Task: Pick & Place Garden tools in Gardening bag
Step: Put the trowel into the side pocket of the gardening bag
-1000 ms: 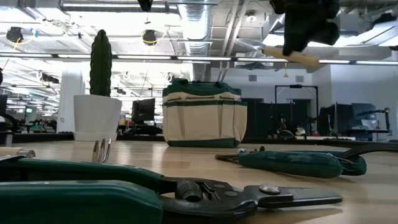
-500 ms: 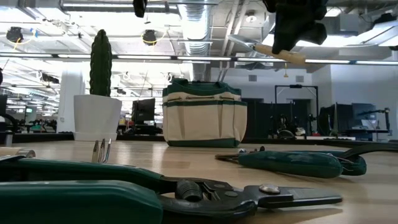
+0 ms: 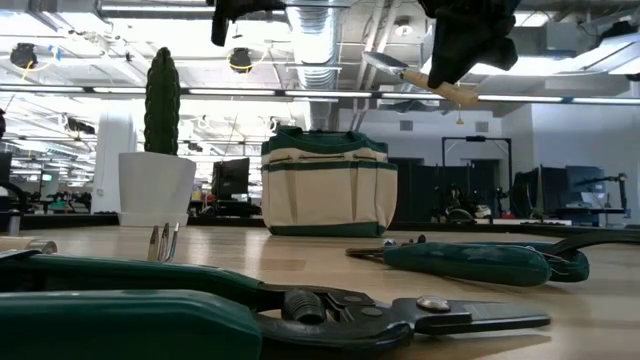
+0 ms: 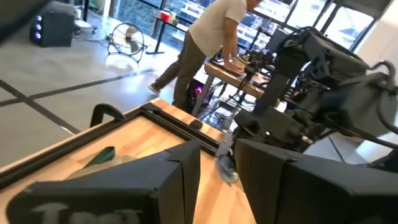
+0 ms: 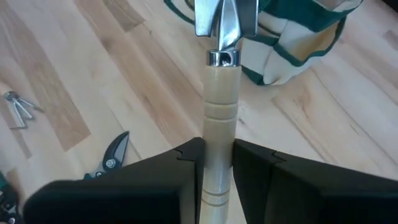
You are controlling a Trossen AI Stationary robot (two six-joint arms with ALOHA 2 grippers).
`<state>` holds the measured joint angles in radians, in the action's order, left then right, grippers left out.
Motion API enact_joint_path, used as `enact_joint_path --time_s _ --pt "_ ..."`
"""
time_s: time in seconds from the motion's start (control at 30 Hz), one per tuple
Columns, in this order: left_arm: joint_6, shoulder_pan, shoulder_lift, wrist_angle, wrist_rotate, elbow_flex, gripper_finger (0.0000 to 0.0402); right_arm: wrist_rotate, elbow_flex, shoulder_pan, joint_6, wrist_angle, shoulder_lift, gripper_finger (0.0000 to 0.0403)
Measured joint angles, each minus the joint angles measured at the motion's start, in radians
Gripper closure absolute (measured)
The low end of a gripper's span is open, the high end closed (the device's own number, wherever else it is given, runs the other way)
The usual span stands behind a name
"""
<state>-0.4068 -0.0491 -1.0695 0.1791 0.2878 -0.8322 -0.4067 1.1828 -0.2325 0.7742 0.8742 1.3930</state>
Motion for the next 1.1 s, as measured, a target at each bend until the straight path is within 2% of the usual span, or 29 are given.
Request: enact_joint_path --time_s 0.2,0.37,0.6,0.77,0.9,1.1 --pt "-0.052 -0.127 0.003 -0.02 -0.18 0.0 0.0312 -0.069 0.0 0.0 -0.031 -0.075 0.0 0.0349" --pt "-0.055 -0.174 0.037 -0.029 -0.276 0.0 0.0312 -0.092 0.0 0.0 -0.129 -0.219 0.0 0.0349" --pt "-0.073 -0.173 0.087 -0.038 -0.298 0.0 0.0311 -0.093 0.0 0.033 -0.193 -0.344 0.0 0.0349" --pt "-0.069 -0.205 0.183 -0.19 -0.333 -0.001 0.0312 -0.097 0.0 0.052 -0.199 -0.389 0.0 0.0349" --pt "-0.08 -0.223 0.256 -0.295 -0.333 -0.001 0.0312 -0.14 0.0 0.052 -0.224 -0.47 0.001 0.0349" --pt "-0.125 -0.203 0.27 -0.292 -0.334 -0.001 0.0311 -0.184 0.001 0.061 -0.261 -0.551 0.002 0.0349"
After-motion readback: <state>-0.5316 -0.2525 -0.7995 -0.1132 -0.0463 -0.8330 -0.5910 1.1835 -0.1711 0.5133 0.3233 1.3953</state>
